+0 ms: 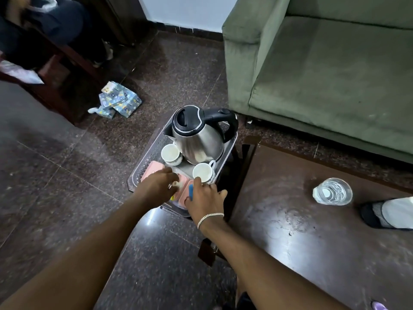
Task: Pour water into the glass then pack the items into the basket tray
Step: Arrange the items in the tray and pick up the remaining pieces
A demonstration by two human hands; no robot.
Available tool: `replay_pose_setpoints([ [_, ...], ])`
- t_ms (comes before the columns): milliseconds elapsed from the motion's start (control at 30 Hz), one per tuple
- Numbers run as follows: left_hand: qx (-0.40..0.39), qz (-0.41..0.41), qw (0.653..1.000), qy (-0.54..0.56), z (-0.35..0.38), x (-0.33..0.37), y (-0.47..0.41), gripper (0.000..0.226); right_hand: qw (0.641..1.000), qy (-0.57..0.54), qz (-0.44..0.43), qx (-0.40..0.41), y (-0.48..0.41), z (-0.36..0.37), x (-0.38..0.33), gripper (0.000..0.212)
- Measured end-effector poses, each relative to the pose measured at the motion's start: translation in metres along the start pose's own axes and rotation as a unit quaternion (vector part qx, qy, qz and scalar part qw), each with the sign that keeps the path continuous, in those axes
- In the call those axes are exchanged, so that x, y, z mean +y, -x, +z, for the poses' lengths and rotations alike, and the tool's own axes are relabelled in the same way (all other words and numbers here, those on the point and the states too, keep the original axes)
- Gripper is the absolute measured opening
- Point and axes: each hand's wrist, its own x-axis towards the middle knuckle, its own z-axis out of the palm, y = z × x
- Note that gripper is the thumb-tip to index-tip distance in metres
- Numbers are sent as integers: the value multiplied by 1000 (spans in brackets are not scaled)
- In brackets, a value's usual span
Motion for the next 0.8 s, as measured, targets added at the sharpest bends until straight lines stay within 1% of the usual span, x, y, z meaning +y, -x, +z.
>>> replay_pose_setpoints([
  [100,-37,5,998,-46,1,-2,-7,21,999,41,4,-1,-5,7,0,31],
  [233,-66,4,994,-85,3,-6,-9,24,998,61,-11,-5,-5,14,3,25],
  [400,-70,2,993,-90,6,-9,-9,26,999,48,-17,-4,-5,17,8,39],
  [500,-68,-10,995,-67,6,-8,-7,37,1000,13,-28,-7,-6,12,14,43],
  [567,-53,-12,997,-52,5,-7,-3,45,999,-11,-48,2,-3,5,20,43],
  [667,3,9,1000,-28,7,0,6,45,996,-33,-74,38,7,-6,34,39],
  [800,63,82,994,-25,17,32,12,49,993,-43,-68,80,23,-23,71,34],
])
